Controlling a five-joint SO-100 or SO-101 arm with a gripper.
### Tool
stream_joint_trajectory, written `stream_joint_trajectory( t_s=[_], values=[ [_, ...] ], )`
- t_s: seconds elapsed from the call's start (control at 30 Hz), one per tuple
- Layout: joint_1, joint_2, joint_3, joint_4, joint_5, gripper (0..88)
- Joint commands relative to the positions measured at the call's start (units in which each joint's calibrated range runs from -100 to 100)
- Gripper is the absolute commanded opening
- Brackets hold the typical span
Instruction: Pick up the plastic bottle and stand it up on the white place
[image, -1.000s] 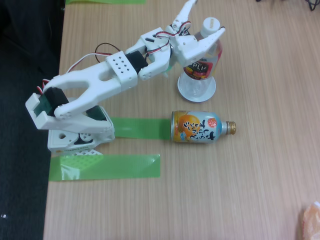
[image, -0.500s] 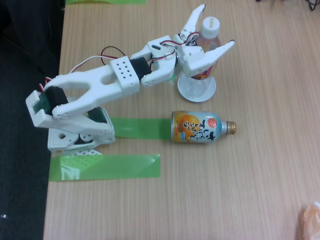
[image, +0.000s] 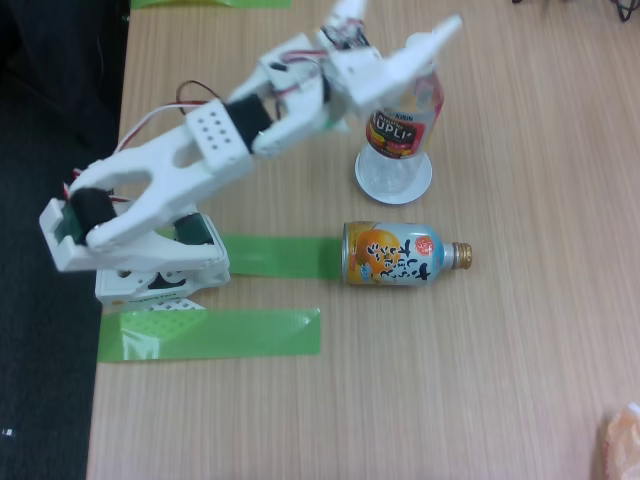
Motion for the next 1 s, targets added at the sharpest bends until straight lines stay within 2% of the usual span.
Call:
stream_joint_trajectory(
  t_s=[0.0, 0.1, 0.4, 0.53, 0.63, 0.83, 0.97],
  values=[
    [0.3, -5.0, -5.2, -0.8, 0.3, 44.1],
    [1.3, -9.7, -6.4, -0.9, 0.3, 44.1],
    [16.4, -18.0, -6.5, -0.6, -0.2, 44.1],
    [17.7, -18.8, -7.3, -1.6, -0.2, 44.1],
    [17.4, -20.4, -6.8, -6.3, -0.6, 44.1],
    [17.4, -25.0, -3.0, -11.3, -7.1, 44.1],
    [17.9, -29.9, 1.3, -11.3, -15.3, 44.1]
  ],
)
